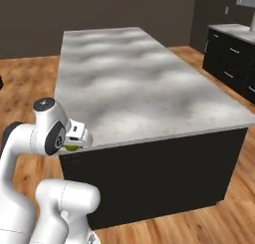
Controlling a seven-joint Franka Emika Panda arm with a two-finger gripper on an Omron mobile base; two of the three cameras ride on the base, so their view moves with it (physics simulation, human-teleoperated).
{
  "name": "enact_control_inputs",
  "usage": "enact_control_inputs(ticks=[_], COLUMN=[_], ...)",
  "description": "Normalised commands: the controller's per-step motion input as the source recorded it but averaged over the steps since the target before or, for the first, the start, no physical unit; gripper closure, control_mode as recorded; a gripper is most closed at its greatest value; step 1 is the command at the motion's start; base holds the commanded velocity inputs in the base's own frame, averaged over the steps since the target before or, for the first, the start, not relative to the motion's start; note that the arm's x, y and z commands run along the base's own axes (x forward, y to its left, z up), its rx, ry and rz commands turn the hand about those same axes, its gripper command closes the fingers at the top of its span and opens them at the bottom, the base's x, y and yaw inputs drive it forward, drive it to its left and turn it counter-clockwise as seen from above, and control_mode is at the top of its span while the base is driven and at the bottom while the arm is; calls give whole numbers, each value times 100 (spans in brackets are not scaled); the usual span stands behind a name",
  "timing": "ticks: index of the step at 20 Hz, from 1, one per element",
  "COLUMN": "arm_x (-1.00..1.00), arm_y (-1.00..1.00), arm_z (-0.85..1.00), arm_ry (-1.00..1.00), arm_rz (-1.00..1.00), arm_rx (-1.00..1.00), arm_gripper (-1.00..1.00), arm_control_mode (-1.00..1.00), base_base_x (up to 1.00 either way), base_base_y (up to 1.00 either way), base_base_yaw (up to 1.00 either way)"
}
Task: Grab the lime and onion from the fridge, place them in the blender, close the lid, and turn on the blender to create a marinade.
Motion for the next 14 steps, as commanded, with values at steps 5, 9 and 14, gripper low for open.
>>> enact_control_inputs(ticks=[5, 9, 14], arm_x=[0, 0, 0], arm_y=[0, 0, 0], arm_z=[0, 0, 0], arm_ry=[0, 0, 0], arm_rz=[0, 0, 0], arm_rx=[0, 0, 0], arm_gripper=[100, 100, 100], arm_control_mode=[100, 100, 100], base_base_x=[-44, -1, 1], base_base_y=[-74, 60, 72], base_base_yaw=[1, 44, 57])
